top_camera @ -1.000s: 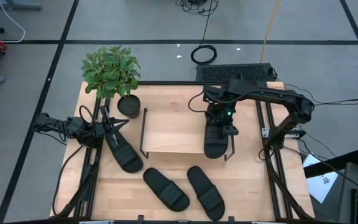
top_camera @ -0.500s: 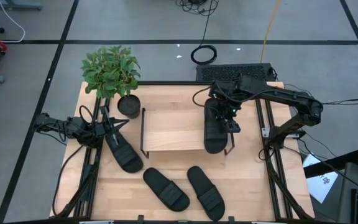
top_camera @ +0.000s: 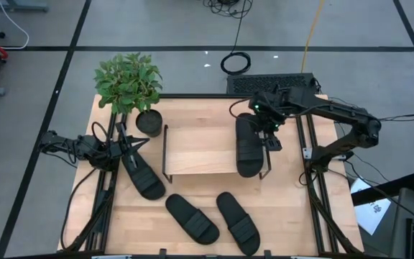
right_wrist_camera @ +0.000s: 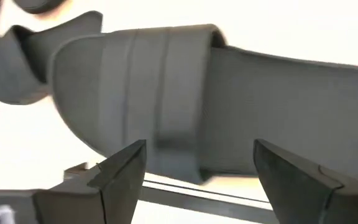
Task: Pick and place slides into the shelf
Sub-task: Adjust the shelf
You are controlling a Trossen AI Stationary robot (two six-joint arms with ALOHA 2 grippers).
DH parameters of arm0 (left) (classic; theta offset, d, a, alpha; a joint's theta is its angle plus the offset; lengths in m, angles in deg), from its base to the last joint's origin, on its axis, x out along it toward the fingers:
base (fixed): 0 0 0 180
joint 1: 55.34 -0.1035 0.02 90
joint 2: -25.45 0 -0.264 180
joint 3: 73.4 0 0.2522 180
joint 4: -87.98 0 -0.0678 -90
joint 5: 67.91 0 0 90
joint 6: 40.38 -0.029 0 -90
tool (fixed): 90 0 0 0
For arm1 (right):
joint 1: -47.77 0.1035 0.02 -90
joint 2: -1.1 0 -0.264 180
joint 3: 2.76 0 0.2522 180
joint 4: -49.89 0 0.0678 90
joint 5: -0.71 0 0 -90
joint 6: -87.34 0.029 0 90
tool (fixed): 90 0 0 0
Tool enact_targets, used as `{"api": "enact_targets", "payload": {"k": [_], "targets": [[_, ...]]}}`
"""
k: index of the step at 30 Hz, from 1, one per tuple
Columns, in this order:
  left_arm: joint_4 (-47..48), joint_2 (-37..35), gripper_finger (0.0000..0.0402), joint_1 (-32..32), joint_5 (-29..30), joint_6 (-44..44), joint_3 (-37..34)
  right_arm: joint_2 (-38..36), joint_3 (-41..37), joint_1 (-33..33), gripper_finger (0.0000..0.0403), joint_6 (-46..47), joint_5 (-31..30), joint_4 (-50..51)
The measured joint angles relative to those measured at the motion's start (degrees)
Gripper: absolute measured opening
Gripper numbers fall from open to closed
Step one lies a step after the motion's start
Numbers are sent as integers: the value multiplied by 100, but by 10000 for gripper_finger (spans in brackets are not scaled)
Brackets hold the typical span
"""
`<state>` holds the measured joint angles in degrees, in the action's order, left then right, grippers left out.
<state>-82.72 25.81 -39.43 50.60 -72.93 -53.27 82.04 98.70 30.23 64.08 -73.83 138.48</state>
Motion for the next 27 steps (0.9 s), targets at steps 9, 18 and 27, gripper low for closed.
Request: {"api": "enact_targets", "payload": {"k": [9,18,27], "targets": [[7,0,1,-2,2,0,0,-881,-34,-107,253,-141,-2450,-1059],[7,0,1,-1,2,-74,0,-1642,-1208,-681,35,212,-2294,-1951],[4,0,1,-2,3,-29,0,-3176,-2783,-1551,8,-252,-1025,-3461]]}}
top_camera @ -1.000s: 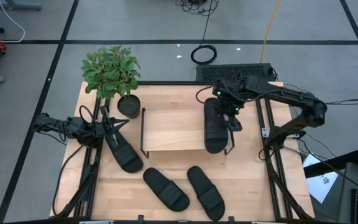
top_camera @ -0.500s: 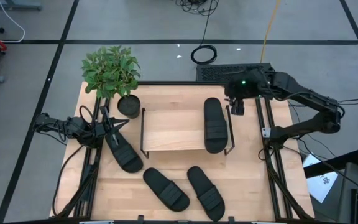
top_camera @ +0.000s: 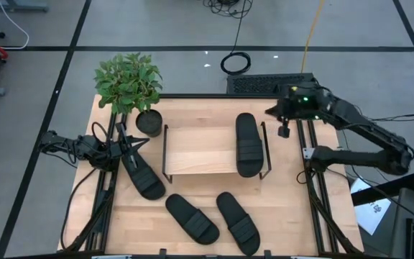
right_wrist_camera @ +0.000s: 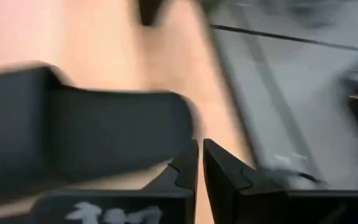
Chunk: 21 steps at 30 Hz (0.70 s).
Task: Pick and place slides into the shelf
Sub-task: Adjust the shelf
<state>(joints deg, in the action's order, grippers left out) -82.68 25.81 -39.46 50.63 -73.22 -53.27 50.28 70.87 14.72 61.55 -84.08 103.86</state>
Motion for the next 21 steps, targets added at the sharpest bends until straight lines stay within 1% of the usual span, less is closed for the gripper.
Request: {"api": "enact_targets", "payload": {"k": [1,2,3,6,7,8,12,15,16,18,21], "targets": [[0,0,1,0,-1,1,0,-122,-79,-156,4,-29,-301,-104],[0,0,1,2,0,1,0,-213,-139,-349,2,-17,-430,-222],[-1,1,1,1,1,3,0,-276,-162,-564,2,9,-282,-291],[-2,0,1,2,2,7,0,-244,-164,-1205,1,114,1033,-535],[-2,0,1,0,1,13,0,-157,-164,-1342,1,124,1189,-580],[-2,0,1,2,2,14,0,-34,-162,-1445,1,210,1222,-626],[-2,2,1,2,2,14,0,679,-173,-1689,0,190,965,-685],[-2,0,1,2,2,45,0,1127,-161,-1712,0,128,951,-952],[-2,2,1,1,2,51,0,1268,-159,-1712,0,128,821,-1047],[-2,1,1,0,2,53,0,1448,-168,-1731,0,135,648,-1163],[-2,0,1,2,4,48,0,1504,-158,-1798,0,6,832,-1210]]}}
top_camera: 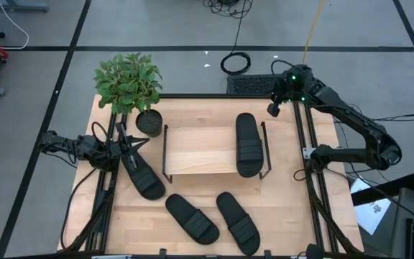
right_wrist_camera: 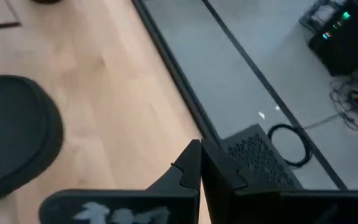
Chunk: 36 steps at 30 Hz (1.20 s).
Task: Pick and place slides into the shelf
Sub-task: Adjust the shelf
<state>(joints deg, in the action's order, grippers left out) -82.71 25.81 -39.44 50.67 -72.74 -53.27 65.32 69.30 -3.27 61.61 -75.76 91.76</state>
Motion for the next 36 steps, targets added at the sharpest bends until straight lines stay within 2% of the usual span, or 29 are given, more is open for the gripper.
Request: {"api": "enact_targets", "payload": {"k": [10,13,17,21,25,36], "targets": [[-11,0,1,-2,0,-45,0,4,-8,-1,0,-387,4,1208],[-9,1,1,-1,0,-43,0,-5,-6,10,0,-396,91,1220],[-8,0,1,0,2,-37,0,-1,-6,12,0,-625,628,1311],[-8,0,1,0,2,-10,0,58,-6,14,0,-706,665,1380],[-6,0,1,0,2,-10,0,239,-6,45,0,-927,1005,1601],[0,0,1,0,2,9,0,489,-6,472,0,-1126,1067,1565]]}}
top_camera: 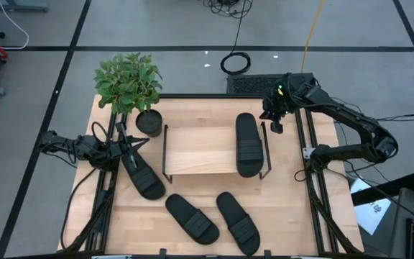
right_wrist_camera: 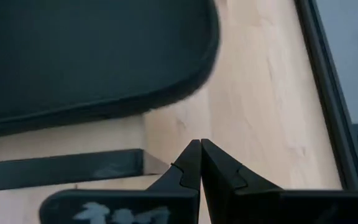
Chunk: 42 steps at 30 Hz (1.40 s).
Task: Pick and place slides into the shelf
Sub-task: Adjust the shelf, then put the black slipper on the shelf
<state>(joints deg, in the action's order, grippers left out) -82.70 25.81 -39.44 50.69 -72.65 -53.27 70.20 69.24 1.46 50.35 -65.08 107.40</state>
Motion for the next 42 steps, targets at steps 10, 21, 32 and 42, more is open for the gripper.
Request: {"api": "enact_targets", "payload": {"k": [10,21,32,42], "targets": [[1,0,1,-1,0,8,0,2,0,229,0,-141,-9,514],[2,1,1,-1,0,48,0,-49,0,364,0,64,-329,273],[2,1,1,-2,0,50,0,-1696,78,364,0,278,-956,-4],[139,2,1,0,0,157,0,-3850,-30,572,0,1183,424,716]]}}
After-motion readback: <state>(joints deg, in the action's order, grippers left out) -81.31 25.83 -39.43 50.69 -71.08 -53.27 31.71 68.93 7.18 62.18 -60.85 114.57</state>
